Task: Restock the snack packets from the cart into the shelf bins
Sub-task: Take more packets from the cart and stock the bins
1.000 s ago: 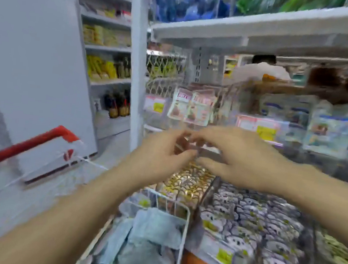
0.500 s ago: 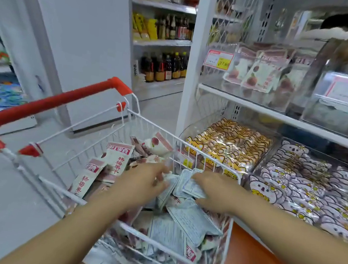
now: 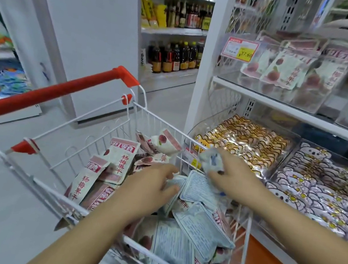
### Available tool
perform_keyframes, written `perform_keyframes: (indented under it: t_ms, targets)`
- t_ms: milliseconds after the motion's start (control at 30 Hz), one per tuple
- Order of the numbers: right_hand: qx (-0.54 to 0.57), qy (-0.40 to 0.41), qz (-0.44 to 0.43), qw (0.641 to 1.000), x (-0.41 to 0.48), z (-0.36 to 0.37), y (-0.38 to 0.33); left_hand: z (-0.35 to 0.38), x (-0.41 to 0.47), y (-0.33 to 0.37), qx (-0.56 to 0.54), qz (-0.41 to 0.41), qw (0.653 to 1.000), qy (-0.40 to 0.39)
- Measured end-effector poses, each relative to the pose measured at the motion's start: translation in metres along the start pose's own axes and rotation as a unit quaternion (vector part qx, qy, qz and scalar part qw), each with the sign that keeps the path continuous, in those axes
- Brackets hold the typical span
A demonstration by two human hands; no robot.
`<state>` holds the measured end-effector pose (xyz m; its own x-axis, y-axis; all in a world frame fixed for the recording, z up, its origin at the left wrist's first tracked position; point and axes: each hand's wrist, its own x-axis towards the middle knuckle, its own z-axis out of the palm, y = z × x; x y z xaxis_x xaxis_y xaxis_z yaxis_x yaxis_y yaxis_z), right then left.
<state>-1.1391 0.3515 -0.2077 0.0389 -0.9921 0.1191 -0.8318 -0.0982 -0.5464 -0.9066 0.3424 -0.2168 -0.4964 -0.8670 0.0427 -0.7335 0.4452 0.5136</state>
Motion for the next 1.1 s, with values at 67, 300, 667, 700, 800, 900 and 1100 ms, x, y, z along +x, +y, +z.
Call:
perform_keyframes:
  t_ms: [67,300,667,700,800,900,1100]
  targets:
    - [0.148,0.031,-0.011,0.988,-0.002,-0.013,-0.021,-0.005,0.000,0.005,-0.120,-0.006,0.993,-0.006]
    - [0.415,0.001,0.057,0.908,-0.023,0.003,-0.068,-0.023,-0.008,0.023,-0.414,-0.007,0.908,-0.062]
    - [-0.101,-0.281,0.085,0.951,-0.037,0.008,-0.015,-0.011,-0.004,0.005,-0.177,-0.085,0.977,0.085]
    - [-0.140,-0.312,0.078,0.937,-0.037,0.015,-0.017,-0.010,-0.004,0.005,-0.177,-0.082,0.977,0.085]
    - [-0.178,-0.337,0.066,0.922,-0.032,0.034,-0.020,-0.011,-0.005,0.006,-0.176,-0.083,0.977,0.093]
    - [-0.124,-0.305,0.092,0.940,-0.030,0.039,-0.020,-0.012,-0.006,0.005,-0.193,-0.097,0.970,0.110]
    - [-0.014,-0.179,0.087,0.980,-0.041,0.018,-0.020,-0.018,-0.007,0.008,-0.215,-0.128,0.952,0.175]
